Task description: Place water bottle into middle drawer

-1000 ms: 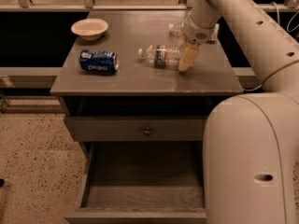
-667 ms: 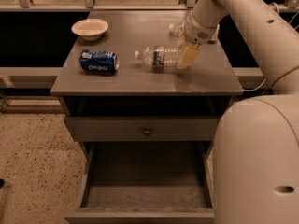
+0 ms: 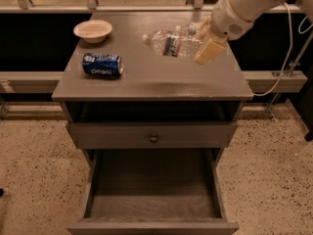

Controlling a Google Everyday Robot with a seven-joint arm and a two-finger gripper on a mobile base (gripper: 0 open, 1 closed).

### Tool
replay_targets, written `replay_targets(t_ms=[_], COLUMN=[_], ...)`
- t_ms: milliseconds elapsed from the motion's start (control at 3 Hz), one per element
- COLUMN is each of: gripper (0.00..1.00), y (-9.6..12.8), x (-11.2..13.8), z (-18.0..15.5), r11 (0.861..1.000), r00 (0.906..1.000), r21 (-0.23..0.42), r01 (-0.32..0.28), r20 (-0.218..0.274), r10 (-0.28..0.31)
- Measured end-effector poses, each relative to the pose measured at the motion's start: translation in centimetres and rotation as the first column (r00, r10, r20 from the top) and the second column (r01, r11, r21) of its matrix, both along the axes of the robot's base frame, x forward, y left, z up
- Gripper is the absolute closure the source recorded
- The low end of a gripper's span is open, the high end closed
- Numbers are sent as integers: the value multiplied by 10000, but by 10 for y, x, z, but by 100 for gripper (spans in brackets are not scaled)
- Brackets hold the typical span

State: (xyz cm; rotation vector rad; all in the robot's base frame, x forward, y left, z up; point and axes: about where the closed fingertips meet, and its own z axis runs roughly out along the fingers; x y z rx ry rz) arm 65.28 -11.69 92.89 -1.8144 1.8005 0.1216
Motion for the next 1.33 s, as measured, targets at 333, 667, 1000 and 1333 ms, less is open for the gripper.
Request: replay_targets(t_ms=[333,667,1000,1333], gripper=[100,100,100,100], y=[-19,-25,-57,-50], x=[-72,-147,-175,-173], z=[65,67,31,28], r11=[9897,9731,9547,9592], r00=[9742,9601,9555,9621], r21=[-397,-512,-995,-1122], r01=[1372,2245,2806,2594], r20=[1862,1828,1231,1168], r10=[-1276,-2118,-2680,-2466])
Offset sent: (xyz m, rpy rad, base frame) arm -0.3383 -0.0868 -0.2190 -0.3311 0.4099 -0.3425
